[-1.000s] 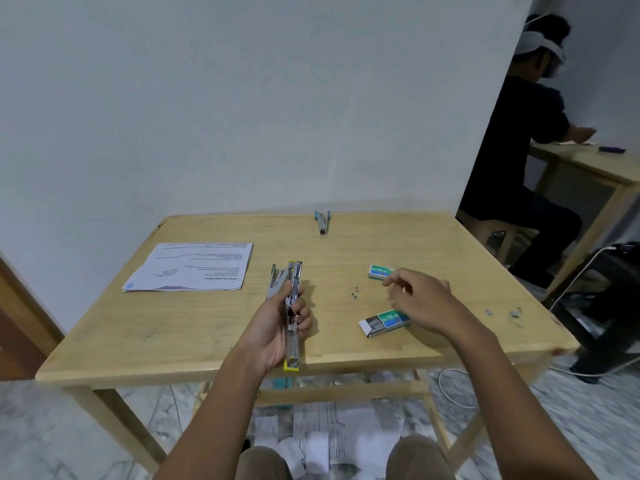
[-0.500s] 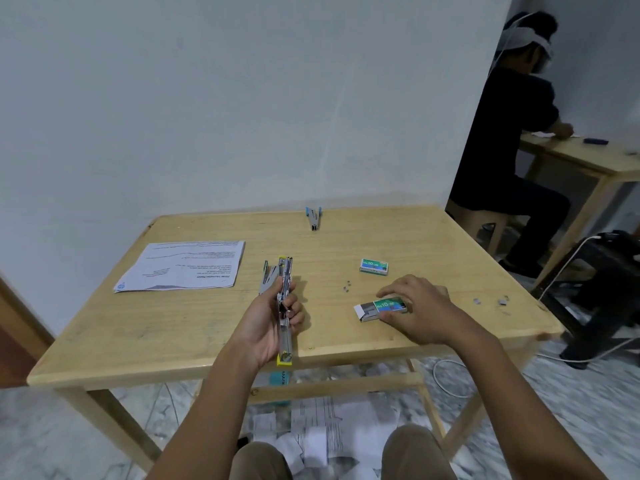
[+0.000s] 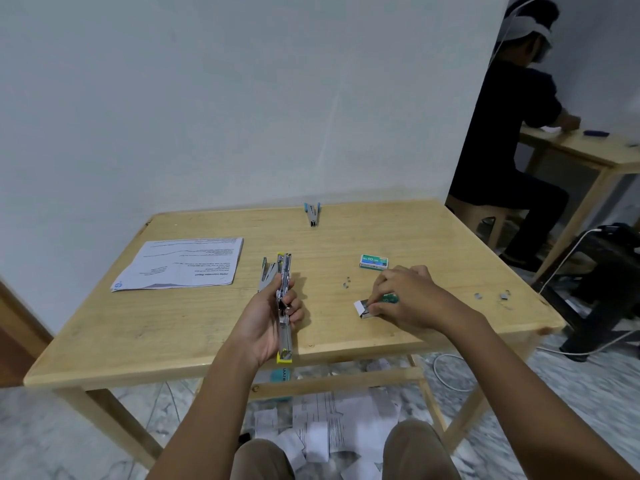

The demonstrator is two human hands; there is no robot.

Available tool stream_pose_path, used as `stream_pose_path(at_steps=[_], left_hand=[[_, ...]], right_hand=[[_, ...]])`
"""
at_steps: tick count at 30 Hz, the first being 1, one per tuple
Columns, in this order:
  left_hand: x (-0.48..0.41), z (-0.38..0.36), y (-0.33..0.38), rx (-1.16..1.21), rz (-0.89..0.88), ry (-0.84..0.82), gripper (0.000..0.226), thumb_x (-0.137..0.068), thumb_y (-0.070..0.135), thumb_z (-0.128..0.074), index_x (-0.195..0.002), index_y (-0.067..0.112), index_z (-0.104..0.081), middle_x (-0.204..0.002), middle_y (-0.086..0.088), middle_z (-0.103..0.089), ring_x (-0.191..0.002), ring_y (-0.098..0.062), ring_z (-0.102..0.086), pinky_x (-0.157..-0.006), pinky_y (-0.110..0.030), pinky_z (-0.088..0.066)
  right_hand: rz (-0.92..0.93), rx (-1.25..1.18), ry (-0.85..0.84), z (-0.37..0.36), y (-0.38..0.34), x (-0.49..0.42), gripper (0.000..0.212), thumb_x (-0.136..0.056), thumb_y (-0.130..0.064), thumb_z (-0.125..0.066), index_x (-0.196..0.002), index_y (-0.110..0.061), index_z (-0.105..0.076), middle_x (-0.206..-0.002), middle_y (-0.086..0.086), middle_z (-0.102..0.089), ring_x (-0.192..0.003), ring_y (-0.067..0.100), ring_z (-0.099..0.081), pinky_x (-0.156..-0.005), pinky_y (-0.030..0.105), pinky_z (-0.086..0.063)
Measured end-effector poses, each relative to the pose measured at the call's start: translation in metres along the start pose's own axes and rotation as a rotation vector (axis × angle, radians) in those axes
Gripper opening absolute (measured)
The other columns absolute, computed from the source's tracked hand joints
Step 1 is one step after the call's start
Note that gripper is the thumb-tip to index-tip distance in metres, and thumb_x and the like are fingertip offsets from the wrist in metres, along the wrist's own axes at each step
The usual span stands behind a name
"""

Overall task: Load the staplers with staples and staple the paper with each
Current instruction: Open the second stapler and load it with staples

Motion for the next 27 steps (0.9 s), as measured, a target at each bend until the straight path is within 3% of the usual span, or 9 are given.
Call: stream_pose_path(at_steps=[8, 20, 27], left_hand=[[-0.001, 0.001, -0.001, 0.022, 0.004, -0.005, 0.025, -0.099, 0.030, -0.050, -0.089, 0.009, -0.059, -0.056, 0.001, -0.037, -0.047, -0.011, -0.034, -0.041, -0.021, -0.034], [-0.002, 0.002, 0.000, 0.020, 0.013, -0.010, 0.024, -0.099, 0.031, -0.051, -0.090, 0.010, -0.055, -0.057, 0.002, -0.038, -0.045, -0.011, -0.035, -0.041, -0.021, -0.034], [-0.002, 0.001, -0.001, 0.006, 0.013, -0.004, 0.024, -0.099, 0.032, -0.051, -0.088, 0.011, -0.056, -0.057, 0.002, -0.038, -0.045, -0.011, -0.036, -0.041, -0.021, -0.034]], right_hand=[[0.012, 0.020, -0.074, -0.003, -0.003, -0.005, 0.020, -0.091, -0.047, -0.054, -0.104, -0.041, -0.068, -0.112, -0.017, -0.055, -0.113, 0.009, -0.045, -0.091, 0.029, -0.019], [0.050, 0.024, -0.150, -0.006, -0.014, -0.011, 0.014, -0.092, -0.051, -0.054, -0.097, -0.044, -0.064, -0.100, -0.017, -0.054, -0.100, 0.008, -0.048, -0.089, 0.032, -0.023], [0.051, 0.031, -0.164, -0.005, -0.014, -0.013, 0.017, -0.091, -0.051, -0.055, -0.094, -0.037, -0.065, -0.105, -0.017, -0.061, -0.101, 0.008, -0.050, -0.102, 0.034, -0.025]])
Point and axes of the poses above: each hand's wrist, its own x-axis away from the middle knuckle, its own z-axis out of the back of the hand, y = z × x, the point moved 6 cm from there along -x, towards the middle knuckle
